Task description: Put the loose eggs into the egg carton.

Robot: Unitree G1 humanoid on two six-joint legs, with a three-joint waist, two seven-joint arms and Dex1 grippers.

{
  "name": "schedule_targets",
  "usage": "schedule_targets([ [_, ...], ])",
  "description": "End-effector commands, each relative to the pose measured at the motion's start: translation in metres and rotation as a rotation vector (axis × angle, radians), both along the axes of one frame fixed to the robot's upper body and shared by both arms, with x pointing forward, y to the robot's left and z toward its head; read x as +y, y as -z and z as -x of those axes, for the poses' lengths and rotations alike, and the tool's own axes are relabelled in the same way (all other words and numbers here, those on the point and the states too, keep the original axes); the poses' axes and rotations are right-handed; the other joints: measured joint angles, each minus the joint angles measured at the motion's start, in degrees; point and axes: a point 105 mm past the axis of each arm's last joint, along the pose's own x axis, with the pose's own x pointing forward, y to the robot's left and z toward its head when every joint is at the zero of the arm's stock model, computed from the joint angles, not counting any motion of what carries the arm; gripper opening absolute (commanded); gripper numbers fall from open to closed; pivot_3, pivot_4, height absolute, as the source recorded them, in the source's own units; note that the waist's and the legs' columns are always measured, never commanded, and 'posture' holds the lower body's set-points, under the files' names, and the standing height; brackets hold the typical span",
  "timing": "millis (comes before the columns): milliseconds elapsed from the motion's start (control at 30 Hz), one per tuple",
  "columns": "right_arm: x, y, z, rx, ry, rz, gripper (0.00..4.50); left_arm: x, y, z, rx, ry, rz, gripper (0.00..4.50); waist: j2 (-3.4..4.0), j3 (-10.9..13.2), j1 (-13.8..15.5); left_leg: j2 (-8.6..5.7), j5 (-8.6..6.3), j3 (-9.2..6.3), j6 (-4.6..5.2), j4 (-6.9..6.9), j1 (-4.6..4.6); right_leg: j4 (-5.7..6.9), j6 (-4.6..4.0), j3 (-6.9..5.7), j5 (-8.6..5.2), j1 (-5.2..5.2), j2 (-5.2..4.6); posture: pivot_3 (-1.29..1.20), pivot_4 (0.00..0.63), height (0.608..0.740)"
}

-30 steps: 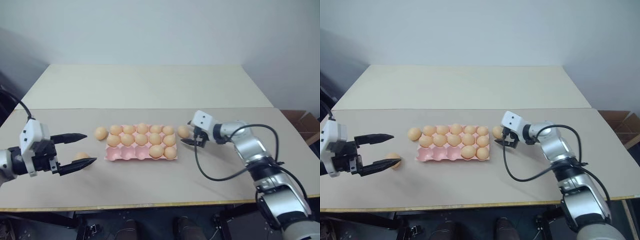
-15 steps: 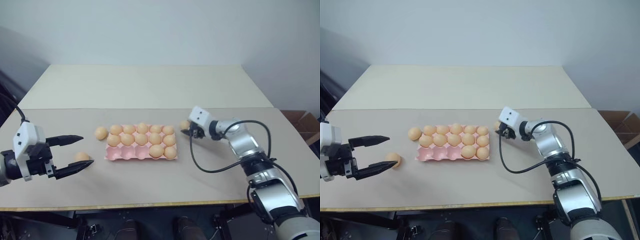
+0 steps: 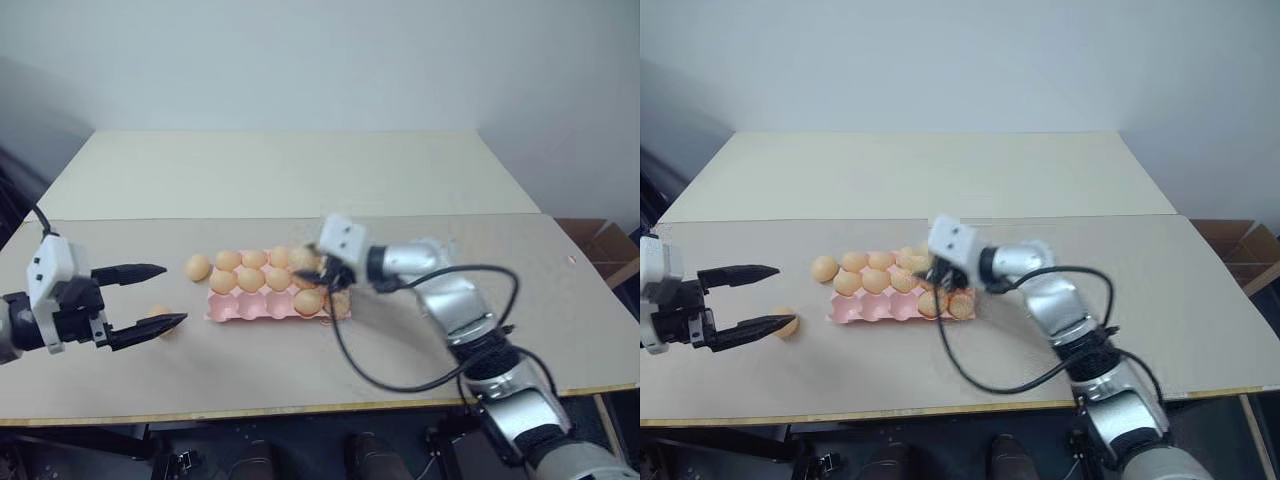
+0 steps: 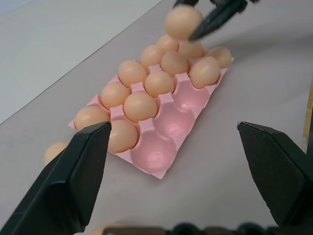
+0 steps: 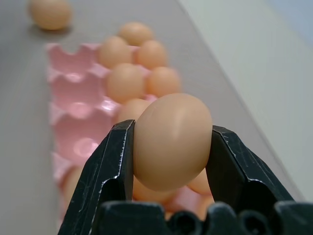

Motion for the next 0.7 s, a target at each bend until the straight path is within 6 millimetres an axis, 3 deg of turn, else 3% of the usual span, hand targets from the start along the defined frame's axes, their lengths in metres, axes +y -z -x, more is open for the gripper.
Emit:
schedule_targets([
  [33, 0.01, 0.005, 0.001, -0.045, -0.004, 0.042, 2.05, -0.001, -0.007, 0.0, -0.033, 0.013, -0.024, 4.5, -0.01, 0.0, 0.18, -0.01, 0.0, 0.0, 0.0, 0.0, -0.01, -0.01, -0.01, -0.01, 0.0, 0.0, -0.02, 0.0, 0.15, 0.74],
  [167, 0.022, 0.014, 0.001, -0.064, -0.012, 0.092, 2.05, 0.0, -0.007, 0.002, -0.035, 0.006, -0.026, 4.5, -0.03, -0.02, 0.23, -0.08, 0.0, 0.02, -0.01, 0.01, -0.01, -0.03, -0.23, -0.03, -0.13, 0.02, -0.1, 0.0, 0.15, 0.74],
  [300, 0.022, 0.013, 0.001, -0.076, -0.011, 0.102, 3.14, 0.0, -0.007, 0.003, -0.035, 0.0, -0.025, 4.5, -0.03, -0.01, 0.16, -0.05, 0.0, 0.0, -0.01, 0.01, 0.0, 0.01, -0.24, -0.04, -0.14, 0.0, -0.07, 0.0, 0.15, 0.74],
  [433, 0.011, -0.017, 0.01, -0.077, -0.035, 0.018, 4.46, 0.001, -0.006, 0.006, -0.03, -0.004, -0.027, 4.5, -0.02, -0.01, 0.19, -0.04, 0.0, 0.0, -0.01, 0.01, -0.01, 0.0, -0.19, -0.04, -0.12, -0.01, -0.07, 0.0, 0.15, 0.74],
  [567, -0.008, -0.035, 0.02, -0.066, -0.052, -0.042, 4.46, 0.001, -0.005, 0.005, -0.029, -0.003, -0.025, 4.5, -0.03, -0.02, 0.36, -0.05, 0.0, 0.0, -0.01, 0.01, 0.0, -0.01, -0.18, -0.06, -0.13, 0.0, -0.08, 0.0, 0.15, 0.74],
  [700, -0.047, -0.055, 0.027, -0.035, -0.023, -0.099, 4.46, 0.001, -0.005, 0.003, -0.026, 0.002, -0.023, 4.5, -0.04, -0.02, 0.6, -0.05, 0.0, 0.0, -0.01, 0.01, -0.01, -0.05, -0.24, -0.08, -0.16, 0.02, -0.1, 0.0, 0.15, 0.74],
])
